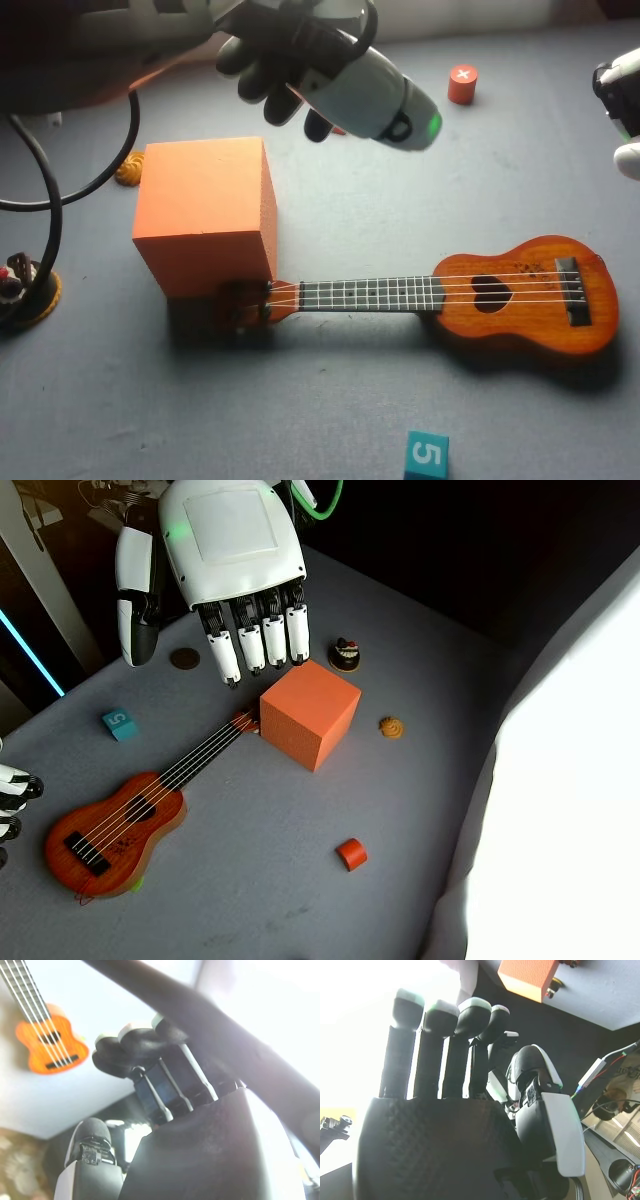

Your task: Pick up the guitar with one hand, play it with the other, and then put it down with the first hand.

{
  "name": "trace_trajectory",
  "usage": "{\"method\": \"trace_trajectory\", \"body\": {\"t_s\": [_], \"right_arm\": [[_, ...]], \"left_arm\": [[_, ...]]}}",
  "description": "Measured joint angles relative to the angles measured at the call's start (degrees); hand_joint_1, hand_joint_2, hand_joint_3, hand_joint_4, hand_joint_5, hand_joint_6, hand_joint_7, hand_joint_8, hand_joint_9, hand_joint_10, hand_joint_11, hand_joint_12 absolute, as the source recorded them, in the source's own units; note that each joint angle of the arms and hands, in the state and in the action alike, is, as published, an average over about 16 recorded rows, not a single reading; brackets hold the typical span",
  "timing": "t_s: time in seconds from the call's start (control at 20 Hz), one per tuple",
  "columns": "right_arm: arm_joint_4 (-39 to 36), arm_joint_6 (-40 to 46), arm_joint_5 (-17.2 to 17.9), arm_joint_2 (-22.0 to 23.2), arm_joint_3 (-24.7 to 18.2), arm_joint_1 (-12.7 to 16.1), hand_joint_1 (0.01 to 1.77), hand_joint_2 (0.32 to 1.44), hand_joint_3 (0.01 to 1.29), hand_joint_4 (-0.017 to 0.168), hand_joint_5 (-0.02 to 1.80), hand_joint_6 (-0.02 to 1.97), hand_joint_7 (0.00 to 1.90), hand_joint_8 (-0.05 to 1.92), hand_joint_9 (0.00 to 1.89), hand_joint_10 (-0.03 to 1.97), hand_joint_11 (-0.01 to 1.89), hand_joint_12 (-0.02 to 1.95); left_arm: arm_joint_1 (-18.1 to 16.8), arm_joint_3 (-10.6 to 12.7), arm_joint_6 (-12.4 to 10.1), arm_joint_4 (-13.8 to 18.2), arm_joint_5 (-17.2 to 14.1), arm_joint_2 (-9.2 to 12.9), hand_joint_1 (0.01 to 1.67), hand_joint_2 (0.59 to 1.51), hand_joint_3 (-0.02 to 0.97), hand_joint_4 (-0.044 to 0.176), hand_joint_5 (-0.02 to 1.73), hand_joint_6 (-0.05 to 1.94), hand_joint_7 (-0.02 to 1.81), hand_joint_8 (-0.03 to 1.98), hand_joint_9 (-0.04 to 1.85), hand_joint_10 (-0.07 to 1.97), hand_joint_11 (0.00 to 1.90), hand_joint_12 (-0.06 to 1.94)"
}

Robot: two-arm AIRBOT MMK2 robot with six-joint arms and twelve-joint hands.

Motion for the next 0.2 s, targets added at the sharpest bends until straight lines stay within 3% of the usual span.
{"method": "trace_trajectory", "body": {"t_s": [0.2], "right_arm": [[0.0, -0.1, 0.0, 0.0, -0.1, 0.0, 0.24, 1.35, 0.02, 0.001, 0.69, 1.53, 0.91, 1.61, 0.88, 1.89, 0.80, 1.92]], "left_arm": [[0.0, -0.2, -0.4, 0.2, 0.3, 0.2, 0.02, 1.211, 0.000, 0.004, 0.88, 1.22, 1.00, 1.46, 0.95, 1.76, 0.82, 1.94]]}}
